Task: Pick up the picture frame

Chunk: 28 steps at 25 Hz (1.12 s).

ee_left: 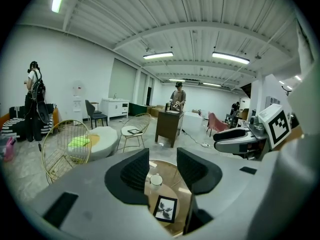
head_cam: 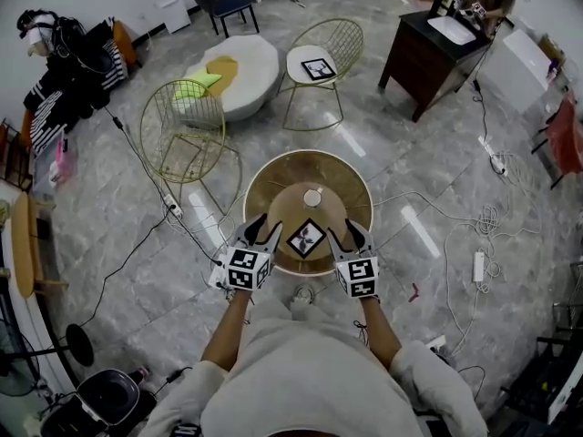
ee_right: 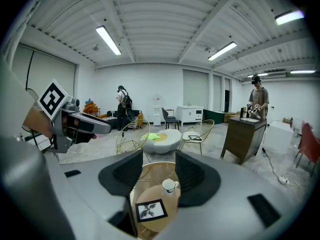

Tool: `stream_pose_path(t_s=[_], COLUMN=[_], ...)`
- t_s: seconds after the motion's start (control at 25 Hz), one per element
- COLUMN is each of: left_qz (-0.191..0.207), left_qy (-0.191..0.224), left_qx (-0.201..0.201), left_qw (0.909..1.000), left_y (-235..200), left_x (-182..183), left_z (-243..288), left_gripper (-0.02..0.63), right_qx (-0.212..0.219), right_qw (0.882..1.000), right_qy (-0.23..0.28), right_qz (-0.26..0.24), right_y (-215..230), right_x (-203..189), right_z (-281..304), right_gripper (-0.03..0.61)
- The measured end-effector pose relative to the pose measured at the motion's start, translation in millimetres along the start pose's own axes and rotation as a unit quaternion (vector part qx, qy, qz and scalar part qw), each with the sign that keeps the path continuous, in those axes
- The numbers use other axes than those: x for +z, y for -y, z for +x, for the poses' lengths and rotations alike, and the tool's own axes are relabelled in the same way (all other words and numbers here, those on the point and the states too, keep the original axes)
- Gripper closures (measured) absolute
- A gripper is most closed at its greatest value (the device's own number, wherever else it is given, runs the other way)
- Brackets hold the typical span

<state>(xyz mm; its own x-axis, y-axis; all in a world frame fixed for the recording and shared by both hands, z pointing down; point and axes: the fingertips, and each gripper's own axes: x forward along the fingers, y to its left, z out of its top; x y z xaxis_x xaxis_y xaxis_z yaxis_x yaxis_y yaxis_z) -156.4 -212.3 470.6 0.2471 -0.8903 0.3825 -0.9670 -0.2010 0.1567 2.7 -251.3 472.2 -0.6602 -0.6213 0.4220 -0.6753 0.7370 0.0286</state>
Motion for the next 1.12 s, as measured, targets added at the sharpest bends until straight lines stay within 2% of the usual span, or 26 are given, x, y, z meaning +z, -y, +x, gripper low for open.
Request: stream_pose_path(t_s=[0.52, 1.12], left_qz=[-0.005, -0.012], left_qy=[-0.058, -0.096], left_qx=[-0.028, -0.069], left_qw=[0.9979, 0.9929], left_y=[15.8, -2.9], left_x=[-46.5, -90.8], left_z=[7.8, 51.9], left_gripper=[0.439, 0.439], right_qx=[0.007, -0.026], right_qw=[0.998, 0.992], right_qy=[-0.048, -0.091], right_qz=[0.041, 0.078], right_y=[-16.3, -13.4], right_x=[-53.3, -106.4], right_z=[-4.4, 21.2], right_gripper=[0.376, 0.374])
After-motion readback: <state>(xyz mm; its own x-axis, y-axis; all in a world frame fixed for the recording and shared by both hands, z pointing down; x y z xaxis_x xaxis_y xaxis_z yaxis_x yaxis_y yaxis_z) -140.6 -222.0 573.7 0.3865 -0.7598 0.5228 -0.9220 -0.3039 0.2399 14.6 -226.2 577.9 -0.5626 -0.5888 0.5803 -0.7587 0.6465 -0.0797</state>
